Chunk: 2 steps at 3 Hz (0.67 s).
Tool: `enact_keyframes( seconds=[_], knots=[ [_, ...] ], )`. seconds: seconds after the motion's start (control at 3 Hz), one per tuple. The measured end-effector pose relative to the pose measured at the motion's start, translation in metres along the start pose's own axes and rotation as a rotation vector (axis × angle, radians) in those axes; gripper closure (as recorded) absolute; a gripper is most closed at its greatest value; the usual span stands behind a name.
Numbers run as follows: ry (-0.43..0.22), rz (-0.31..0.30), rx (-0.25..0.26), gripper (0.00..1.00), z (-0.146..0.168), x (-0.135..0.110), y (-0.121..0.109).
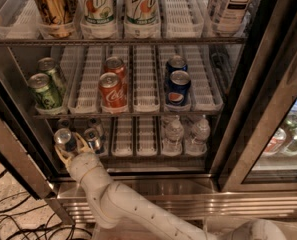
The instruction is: Pick redbull can from bottom shelf of fridge
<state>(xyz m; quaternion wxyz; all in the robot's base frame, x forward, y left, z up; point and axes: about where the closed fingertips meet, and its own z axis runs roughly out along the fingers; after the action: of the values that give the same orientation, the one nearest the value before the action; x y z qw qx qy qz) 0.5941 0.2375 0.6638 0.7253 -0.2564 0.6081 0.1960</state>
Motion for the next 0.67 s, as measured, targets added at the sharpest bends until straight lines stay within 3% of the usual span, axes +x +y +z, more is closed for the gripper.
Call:
enact_keyframes(
  seconds=[0.67],
  knots=[
    [0.008, 0.029, -0.208, 1.00, -0.030, 0.008, 0.022]
  ],
)
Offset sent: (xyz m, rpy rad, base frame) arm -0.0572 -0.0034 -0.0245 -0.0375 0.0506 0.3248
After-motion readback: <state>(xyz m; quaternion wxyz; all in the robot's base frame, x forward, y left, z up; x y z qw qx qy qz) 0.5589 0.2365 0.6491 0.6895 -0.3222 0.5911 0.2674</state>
